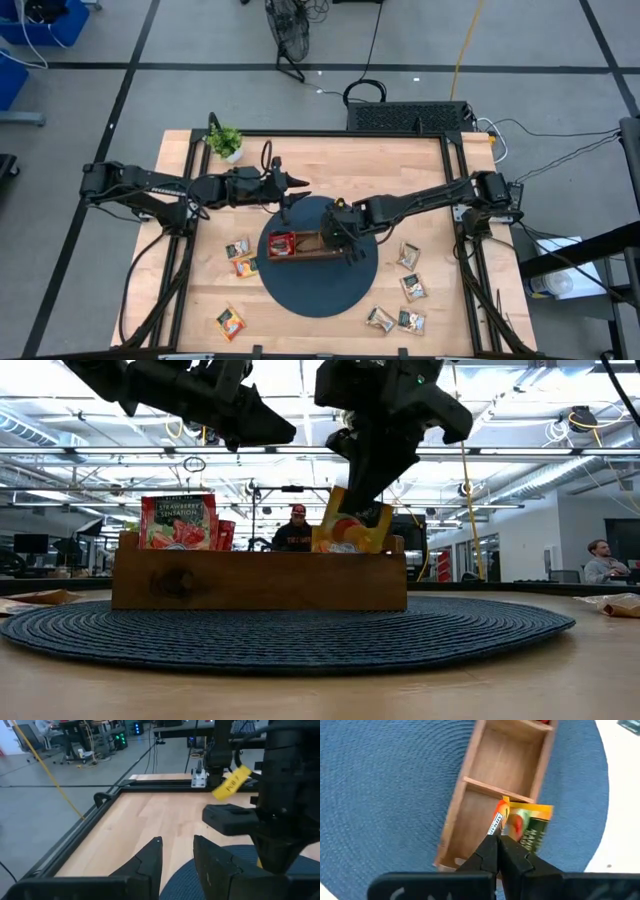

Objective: Pick & Place Tea
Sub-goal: Put the top yellow tea bag into the right section of the wooden organizer, then put the bottom yellow tea bag into the right section of the wooden organizer

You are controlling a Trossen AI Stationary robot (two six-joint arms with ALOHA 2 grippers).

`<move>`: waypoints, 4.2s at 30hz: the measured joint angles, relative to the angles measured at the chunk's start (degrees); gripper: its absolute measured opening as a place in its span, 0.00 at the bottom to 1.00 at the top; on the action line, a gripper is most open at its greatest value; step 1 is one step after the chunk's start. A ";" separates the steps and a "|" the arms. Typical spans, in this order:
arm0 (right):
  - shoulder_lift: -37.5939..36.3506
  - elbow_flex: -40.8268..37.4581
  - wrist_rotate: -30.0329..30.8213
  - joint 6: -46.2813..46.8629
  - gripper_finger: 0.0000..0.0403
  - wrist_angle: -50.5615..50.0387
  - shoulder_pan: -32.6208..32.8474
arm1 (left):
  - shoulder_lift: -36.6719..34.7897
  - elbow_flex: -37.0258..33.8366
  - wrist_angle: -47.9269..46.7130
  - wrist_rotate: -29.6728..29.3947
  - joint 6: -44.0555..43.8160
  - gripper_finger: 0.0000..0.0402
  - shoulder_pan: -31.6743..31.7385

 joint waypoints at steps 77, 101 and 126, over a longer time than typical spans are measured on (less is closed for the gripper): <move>10.35 -2.91 2.74 2.08 0.00 6.69 -0.63 | 0.07 0.02 -1.34 -1.27 -1.50 0.29 1.68; 11.50 -3.02 19.30 17.00 0.00 6.39 3.61 | 0.07 0.07 -3.44 -1.42 -2.18 0.29 1.64; -8.49 -10.97 15.12 18.29 0.00 10.65 4.42 | -3.45 1.18 -37.37 -2.69 -7.22 0.29 -5.32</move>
